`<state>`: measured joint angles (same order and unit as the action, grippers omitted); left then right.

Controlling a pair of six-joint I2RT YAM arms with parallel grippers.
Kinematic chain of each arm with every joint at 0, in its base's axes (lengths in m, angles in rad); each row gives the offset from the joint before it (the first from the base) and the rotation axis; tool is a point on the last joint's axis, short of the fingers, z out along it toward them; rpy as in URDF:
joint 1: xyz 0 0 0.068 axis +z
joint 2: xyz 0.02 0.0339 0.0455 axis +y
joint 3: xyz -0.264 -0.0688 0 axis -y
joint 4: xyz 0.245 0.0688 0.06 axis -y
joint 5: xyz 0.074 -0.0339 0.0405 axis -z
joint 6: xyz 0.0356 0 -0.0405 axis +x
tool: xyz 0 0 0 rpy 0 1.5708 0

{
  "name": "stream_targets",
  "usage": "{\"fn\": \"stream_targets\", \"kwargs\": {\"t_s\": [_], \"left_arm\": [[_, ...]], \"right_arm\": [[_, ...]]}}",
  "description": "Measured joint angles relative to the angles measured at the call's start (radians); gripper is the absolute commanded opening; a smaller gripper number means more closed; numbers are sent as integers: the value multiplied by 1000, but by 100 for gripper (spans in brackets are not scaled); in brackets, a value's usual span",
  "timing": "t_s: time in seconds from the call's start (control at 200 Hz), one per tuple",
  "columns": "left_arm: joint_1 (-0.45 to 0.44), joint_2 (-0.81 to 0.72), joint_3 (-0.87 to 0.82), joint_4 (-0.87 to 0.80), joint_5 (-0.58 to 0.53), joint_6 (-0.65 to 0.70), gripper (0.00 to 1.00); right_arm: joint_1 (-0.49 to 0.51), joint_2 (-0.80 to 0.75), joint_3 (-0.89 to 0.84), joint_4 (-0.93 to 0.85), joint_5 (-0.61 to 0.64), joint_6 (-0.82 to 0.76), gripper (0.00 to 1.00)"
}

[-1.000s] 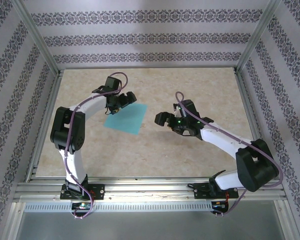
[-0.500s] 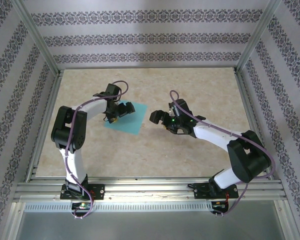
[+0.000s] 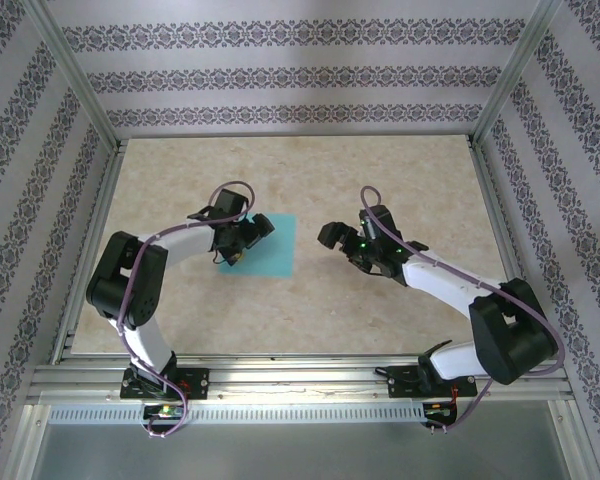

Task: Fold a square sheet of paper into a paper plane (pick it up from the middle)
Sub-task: Move the square sheet of paper to the center of the table, then first fold the square sheet of paper in half at the center of the table.

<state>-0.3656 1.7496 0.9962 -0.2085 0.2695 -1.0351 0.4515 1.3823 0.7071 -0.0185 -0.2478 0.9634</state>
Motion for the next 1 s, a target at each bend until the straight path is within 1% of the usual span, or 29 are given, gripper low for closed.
{"fn": "stream_targets", "kwargs": {"t_s": [0.155, 0.3, 0.435, 0.51, 0.6, 0.699, 0.799, 0.899, 0.999], "left_arm": [[-75, -25, -28, 0, -52, -80, 99], [-132, -60, -60, -3, -90, -146, 99], [-156, -100, -58, -71, -147, -142, 99], [-157, -129, -25, -136, -206, -82, 99], [-154, -138, 62, -198, -248, 65, 99], [-143, -105, 185, -275, -246, 231, 99], [-130, -26, 309, -358, -229, 384, 99], [-129, 60, 388, -437, -200, 488, 99], [-129, 134, 437, -511, -171, 549, 100]], "right_arm": [[-36, -14, -18, -10, -3, -1, 98], [-37, -39, -23, -14, -12, -4, 98], [-37, -55, -23, -15, -31, -6, 98], [-37, -56, -22, -14, -40, -16, 98], [-29, -56, -20, -16, -55, -32, 98], [-11, -47, 2, -29, -77, -54, 98], [9, -10, 47, -38, -106, -72, 98], [26, 36, 89, -52, -118, -76, 98], [38, 70, 107, -64, -121, -76, 98]]}}
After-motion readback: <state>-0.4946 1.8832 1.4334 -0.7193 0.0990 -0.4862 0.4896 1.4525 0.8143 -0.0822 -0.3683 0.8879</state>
